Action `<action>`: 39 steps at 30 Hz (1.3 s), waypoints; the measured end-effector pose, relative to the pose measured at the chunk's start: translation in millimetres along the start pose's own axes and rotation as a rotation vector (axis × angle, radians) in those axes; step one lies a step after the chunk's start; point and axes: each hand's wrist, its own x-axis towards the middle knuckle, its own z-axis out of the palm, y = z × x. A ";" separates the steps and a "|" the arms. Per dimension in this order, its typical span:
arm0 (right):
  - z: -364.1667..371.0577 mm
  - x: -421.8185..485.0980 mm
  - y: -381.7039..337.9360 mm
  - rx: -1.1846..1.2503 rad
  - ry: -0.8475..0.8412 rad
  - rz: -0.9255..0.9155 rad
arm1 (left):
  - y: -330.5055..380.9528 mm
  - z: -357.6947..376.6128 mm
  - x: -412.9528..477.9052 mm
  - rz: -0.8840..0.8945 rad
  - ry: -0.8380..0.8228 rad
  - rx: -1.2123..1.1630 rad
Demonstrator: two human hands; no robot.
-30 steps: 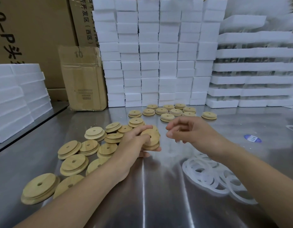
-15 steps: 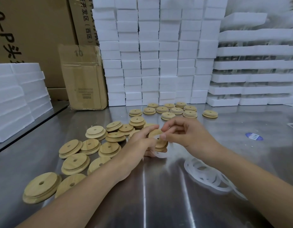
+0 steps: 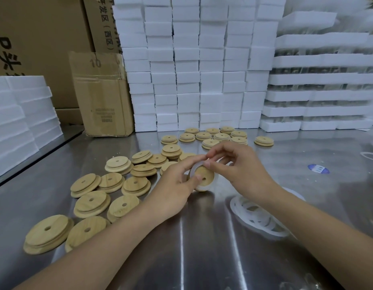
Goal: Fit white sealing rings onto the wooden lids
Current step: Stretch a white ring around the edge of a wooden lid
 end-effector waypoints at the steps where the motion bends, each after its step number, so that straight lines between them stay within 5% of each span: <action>1: 0.1 0.1 0.0 -0.009 -0.006 -0.007 | 0.1 0.1 0.0 0.001 0.003 -0.009; 25: -24.2 4.9 1.5 -0.052 -0.222 0.114 | -4.0 -22.8 5.5 -0.188 0.122 -0.226; 39: -25.1 2.7 7.9 -0.037 -0.243 0.238 | -3.7 -29.1 3.1 -0.359 0.056 -0.356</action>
